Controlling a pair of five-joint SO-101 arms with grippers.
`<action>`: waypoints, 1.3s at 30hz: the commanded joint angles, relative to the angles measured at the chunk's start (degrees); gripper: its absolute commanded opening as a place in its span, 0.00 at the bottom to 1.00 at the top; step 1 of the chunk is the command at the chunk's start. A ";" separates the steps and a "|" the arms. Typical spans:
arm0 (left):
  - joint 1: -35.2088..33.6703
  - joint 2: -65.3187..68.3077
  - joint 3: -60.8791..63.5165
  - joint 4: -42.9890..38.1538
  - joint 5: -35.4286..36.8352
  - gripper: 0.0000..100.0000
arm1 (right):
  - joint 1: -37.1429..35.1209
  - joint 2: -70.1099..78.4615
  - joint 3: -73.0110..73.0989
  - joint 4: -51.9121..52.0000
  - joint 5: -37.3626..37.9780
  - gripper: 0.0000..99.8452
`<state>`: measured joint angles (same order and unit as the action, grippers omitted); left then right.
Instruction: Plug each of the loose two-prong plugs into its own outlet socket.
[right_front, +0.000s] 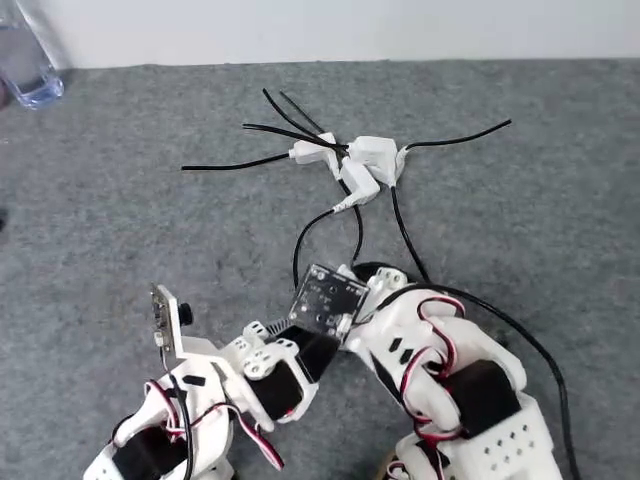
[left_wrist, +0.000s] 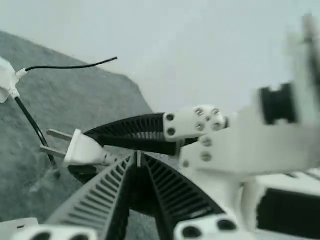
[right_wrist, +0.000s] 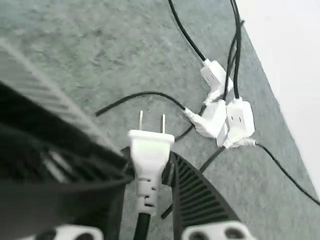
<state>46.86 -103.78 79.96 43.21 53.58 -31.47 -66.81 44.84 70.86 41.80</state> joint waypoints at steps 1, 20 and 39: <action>0.44 -0.62 -2.33 0.44 0.44 0.01 | -1.71 -0.75 -5.10 2.42 -0.88 0.01; 0.35 -0.62 -2.33 0.62 0.35 0.01 | -4.53 -7.78 -9.58 11.38 -0.88 0.01; 0.35 -0.62 -2.33 0.70 0.26 0.01 | -4.88 -8.66 -12.22 14.90 -2.46 0.01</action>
<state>47.03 -103.78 79.69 43.65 53.58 -35.60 -75.16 37.36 84.48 39.96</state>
